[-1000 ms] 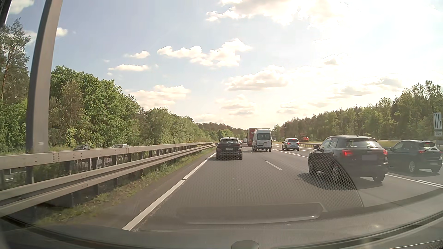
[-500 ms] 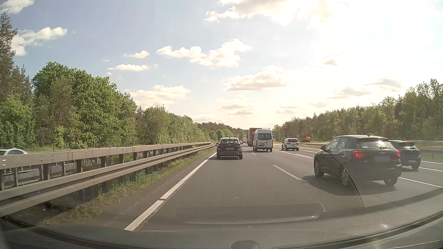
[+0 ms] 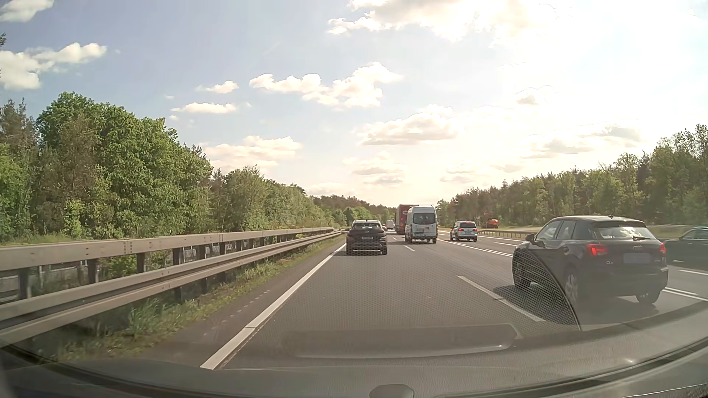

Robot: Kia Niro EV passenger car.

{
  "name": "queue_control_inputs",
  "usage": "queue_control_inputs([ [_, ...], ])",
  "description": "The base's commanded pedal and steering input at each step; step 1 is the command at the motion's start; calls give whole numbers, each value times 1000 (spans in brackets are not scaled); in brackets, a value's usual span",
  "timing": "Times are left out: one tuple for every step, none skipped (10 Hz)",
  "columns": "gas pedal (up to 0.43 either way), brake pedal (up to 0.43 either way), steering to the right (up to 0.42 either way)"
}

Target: Follow the waypoints while adhering to traffic rules and regulations

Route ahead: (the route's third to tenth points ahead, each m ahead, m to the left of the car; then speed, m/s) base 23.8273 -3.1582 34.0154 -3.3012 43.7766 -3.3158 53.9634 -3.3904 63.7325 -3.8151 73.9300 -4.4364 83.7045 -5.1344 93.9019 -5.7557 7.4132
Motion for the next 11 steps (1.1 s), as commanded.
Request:
queue_control_inputs([
  [118, 0, 3],
  [118, 0, 4],
  [118, 0, 4],
  [118, 0, 5],
  [118, 0, 5],
  [118, 0, 5],
  [118, 0, 6],
  [118, 0, 6],
  [118, 0, 6],
  [118, 0, 6],
  [118, 0, 6],
])
